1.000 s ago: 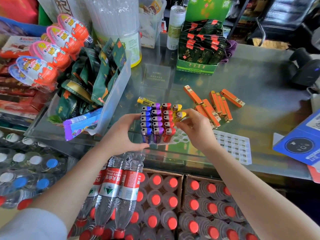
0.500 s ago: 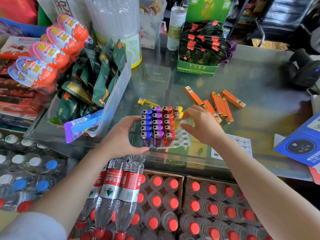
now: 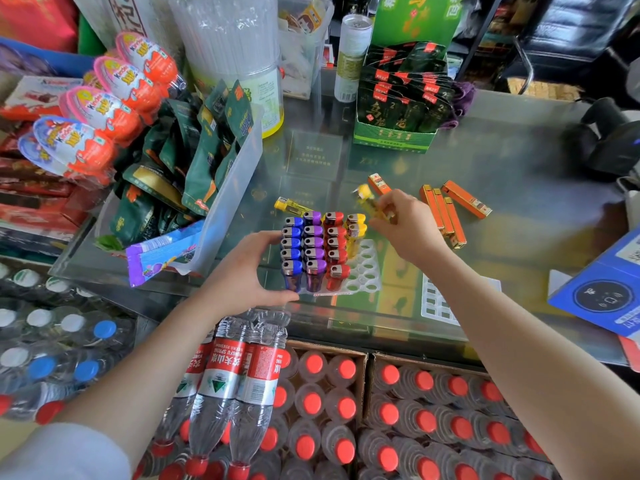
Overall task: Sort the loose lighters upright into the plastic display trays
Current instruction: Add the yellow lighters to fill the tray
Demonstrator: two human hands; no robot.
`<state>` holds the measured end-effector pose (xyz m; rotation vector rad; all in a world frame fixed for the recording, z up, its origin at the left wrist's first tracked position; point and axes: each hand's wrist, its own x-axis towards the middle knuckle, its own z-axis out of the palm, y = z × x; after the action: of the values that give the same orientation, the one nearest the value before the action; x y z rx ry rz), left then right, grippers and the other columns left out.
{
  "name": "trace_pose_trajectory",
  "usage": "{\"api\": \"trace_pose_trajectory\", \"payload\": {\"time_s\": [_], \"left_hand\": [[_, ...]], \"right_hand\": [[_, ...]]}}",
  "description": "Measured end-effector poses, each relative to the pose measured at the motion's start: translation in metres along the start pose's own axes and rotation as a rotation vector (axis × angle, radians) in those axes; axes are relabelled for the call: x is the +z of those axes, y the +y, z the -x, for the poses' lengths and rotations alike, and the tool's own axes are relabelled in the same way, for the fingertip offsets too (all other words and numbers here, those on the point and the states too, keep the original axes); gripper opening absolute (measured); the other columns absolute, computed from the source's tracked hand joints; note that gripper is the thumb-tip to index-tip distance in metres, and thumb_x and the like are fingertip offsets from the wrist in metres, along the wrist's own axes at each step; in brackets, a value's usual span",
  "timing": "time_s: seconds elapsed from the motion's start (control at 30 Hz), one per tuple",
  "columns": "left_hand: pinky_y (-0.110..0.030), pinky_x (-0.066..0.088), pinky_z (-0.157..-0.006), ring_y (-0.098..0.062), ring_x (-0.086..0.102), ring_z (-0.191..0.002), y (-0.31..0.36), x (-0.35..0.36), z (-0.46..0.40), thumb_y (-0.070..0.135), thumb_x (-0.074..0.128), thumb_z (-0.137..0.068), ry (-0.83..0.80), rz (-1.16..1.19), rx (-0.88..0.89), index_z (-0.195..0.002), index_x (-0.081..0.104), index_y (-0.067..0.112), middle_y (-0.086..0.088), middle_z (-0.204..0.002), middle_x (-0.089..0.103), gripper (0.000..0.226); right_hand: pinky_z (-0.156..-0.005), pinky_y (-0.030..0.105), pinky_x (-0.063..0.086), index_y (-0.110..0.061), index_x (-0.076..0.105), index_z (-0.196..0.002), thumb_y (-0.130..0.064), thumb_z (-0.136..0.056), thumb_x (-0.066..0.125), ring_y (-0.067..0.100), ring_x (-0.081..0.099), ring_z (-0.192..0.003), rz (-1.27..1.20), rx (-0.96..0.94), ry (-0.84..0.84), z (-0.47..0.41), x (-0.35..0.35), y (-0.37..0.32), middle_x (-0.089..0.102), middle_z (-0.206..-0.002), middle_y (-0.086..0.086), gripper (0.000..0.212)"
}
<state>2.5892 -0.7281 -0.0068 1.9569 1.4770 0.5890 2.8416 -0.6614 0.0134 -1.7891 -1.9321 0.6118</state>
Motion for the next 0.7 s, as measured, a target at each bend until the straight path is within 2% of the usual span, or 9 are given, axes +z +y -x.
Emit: {"api": "trace_pose_trajectory", "payload": {"time_s": [0.1, 0.17, 0.23, 0.3, 0.43, 0.47, 0.57, 0.7], "left_hand": [[-0.021, 0.029, -0.089, 0.003, 0.036, -0.108, 0.003, 0.002, -0.002, 0.034, 0.083, -0.056, 0.012, -0.027, -0.012, -0.127, 0.040, 0.024, 0.018, -0.115, 0.040, 0.084], [-0.022, 0.029, -0.090, 0.002, 0.035, -0.107, 0.006, 0.003, -0.002, 0.034, 0.083, -0.057, 0.023, -0.036, -0.011, -0.128, 0.040, 0.022, 0.017, -0.114, 0.039, 0.084], [-0.023, 0.029, -0.090, 0.001, 0.035, -0.107, 0.009, 0.003, -0.002, 0.033, 0.082, -0.058, 0.022, -0.038, -0.014, -0.128, 0.040, 0.021, 0.016, -0.115, 0.041, 0.083], [-0.024, 0.030, -0.091, 0.000, 0.036, -0.108, 0.009, 0.002, -0.001, 0.033, 0.083, -0.058, 0.021, -0.037, -0.013, -0.128, 0.040, 0.020, 0.015, -0.116, 0.042, 0.084], [-0.025, 0.029, -0.092, -0.001, 0.035, -0.109, 0.009, 0.001, -0.001, 0.031, 0.083, -0.057, 0.020, -0.031, -0.006, -0.129, 0.041, 0.018, 0.016, -0.113, 0.039, 0.084], [-0.025, 0.029, -0.092, -0.001, 0.035, -0.109, 0.009, 0.001, -0.001, 0.032, 0.083, -0.057, 0.020, -0.030, -0.008, -0.129, 0.041, 0.018, 0.016, -0.114, 0.039, 0.084], [-0.025, 0.030, -0.091, -0.001, 0.037, -0.109, 0.009, 0.001, -0.001, 0.033, 0.082, -0.058, 0.019, -0.030, -0.014, -0.127, 0.042, 0.021, 0.017, -0.114, 0.040, 0.082], [-0.025, 0.031, -0.090, 0.000, 0.038, -0.108, 0.010, 0.000, 0.001, 0.034, 0.081, -0.059, 0.023, -0.018, -0.013, -0.126, 0.042, 0.023, 0.019, -0.113, 0.041, 0.079]], "right_hand": [[-0.059, 0.027, 0.045, -0.011, 0.054, -0.086, -0.016, -0.079, 0.068, 0.020, 0.057, -0.067, -0.340, 0.134, 0.079, 0.016, 0.001, 0.004, 0.062, -0.081, 0.008, 0.017], [-0.062, 0.026, 0.051, -0.007, 0.055, -0.084, -0.012, -0.078, 0.069, 0.014, 0.060, -0.060, -0.467, 0.166, 0.082, 0.027, 0.000, 0.001, 0.065, -0.077, 0.011, 0.016], [-0.056, 0.019, 0.051, -0.006, 0.056, -0.080, -0.007, -0.077, 0.070, 0.006, 0.059, -0.051, -0.609, 0.179, 0.075, 0.037, 0.000, -0.005, 0.064, -0.068, 0.007, 0.014], [-0.055, 0.015, 0.052, -0.010, 0.057, -0.075, -0.004, -0.076, 0.071, 0.003, 0.059, -0.050, -0.680, 0.168, 0.048, 0.045, 0.002, -0.010, 0.064, -0.065, 0.003, 0.015], [-0.066, 0.029, 0.053, -0.005, 0.063, -0.079, -0.006, -0.074, 0.072, 0.017, 0.064, -0.063, -0.547, 0.092, 0.001, 0.053, 0.010, -0.013, 0.067, -0.070, 0.006, 0.010], [-0.065, 0.027, 0.052, -0.002, 0.063, -0.080, -0.007, -0.075, 0.072, 0.018, 0.063, -0.063, -0.476, 0.069, -0.003, 0.053, 0.012, -0.013, 0.066, -0.070, 0.005, 0.012], [-0.056, 0.014, 0.043, -0.001, 0.063, -0.081, -0.011, -0.076, 0.072, 0.008, 0.055, -0.059, -0.283, -0.016, 0.027, 0.055, 0.015, -0.014, 0.060, -0.066, -0.006, 0.014], [-0.056, 0.027, 0.043, 0.002, 0.063, -0.080, -0.015, -0.076, 0.072, 0.019, 0.053, -0.060, -0.071, -0.157, 0.041, 0.054, 0.014, -0.012, 0.058, -0.072, 0.004, 0.019]]}}
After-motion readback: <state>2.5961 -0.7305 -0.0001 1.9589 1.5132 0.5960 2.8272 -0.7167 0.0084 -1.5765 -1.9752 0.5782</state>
